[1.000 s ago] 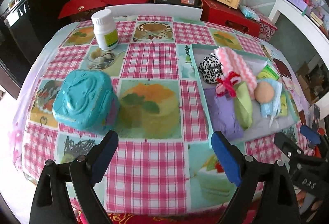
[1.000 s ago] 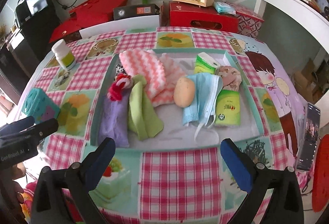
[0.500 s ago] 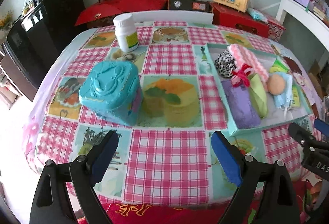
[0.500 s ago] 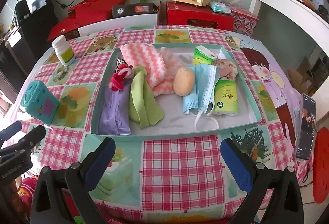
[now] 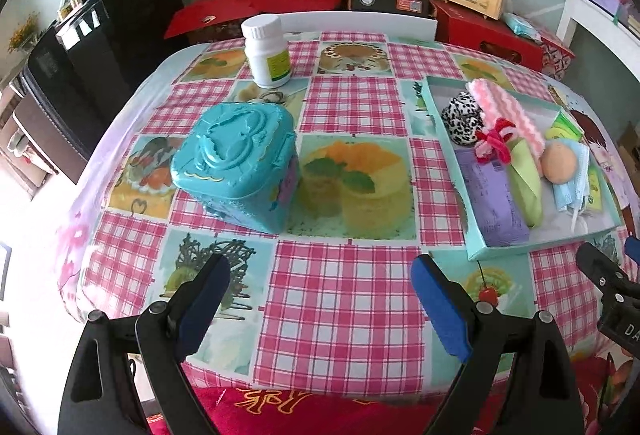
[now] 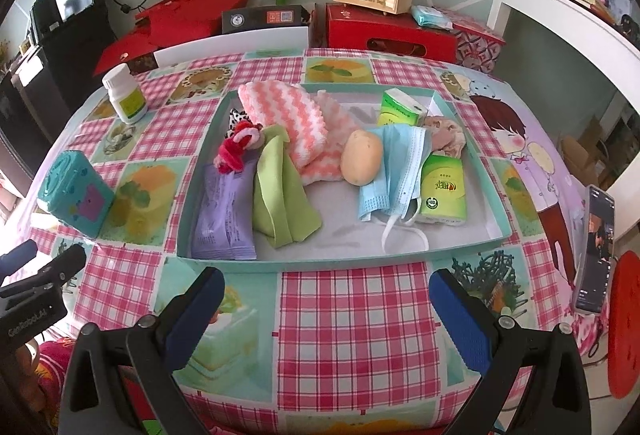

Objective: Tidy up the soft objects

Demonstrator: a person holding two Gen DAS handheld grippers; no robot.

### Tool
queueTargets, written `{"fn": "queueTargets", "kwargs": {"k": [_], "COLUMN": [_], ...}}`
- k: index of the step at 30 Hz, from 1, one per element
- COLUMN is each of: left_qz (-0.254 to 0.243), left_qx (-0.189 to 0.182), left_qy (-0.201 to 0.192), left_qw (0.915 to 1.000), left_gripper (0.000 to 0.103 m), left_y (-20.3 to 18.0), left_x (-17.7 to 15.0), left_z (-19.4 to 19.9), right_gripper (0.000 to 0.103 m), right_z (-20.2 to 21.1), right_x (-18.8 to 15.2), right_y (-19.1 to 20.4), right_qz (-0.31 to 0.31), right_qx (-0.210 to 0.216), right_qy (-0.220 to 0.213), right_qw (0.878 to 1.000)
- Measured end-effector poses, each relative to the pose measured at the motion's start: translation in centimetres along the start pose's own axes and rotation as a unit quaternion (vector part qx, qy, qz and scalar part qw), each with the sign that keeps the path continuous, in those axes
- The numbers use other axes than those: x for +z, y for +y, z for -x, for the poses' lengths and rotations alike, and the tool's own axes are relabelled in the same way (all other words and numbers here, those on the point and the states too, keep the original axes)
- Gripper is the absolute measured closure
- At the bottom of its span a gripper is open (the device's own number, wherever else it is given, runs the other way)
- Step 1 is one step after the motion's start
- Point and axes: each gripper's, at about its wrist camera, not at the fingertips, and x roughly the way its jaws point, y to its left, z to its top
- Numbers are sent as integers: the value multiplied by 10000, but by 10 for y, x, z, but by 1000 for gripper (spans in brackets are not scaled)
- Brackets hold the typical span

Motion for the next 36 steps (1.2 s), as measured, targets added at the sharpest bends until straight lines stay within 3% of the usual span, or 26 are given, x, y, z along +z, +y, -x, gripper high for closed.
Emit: {"fn": "queueTargets", "kwargs": {"k": [36], "left_qz": [-130], "left_qx": [125], "left_qy": [-121], "left_qw": [9998], "left_gripper": [11], "left_y": [-3], "left_x": [-4], "left_z": [0], "right_gripper": [0], "right_z": [-9], "right_x": [-1], "right_y": [4], "right_qz": [78], "right_qx": [-25], "right_qy": [192], "right_qw": [9998]}}
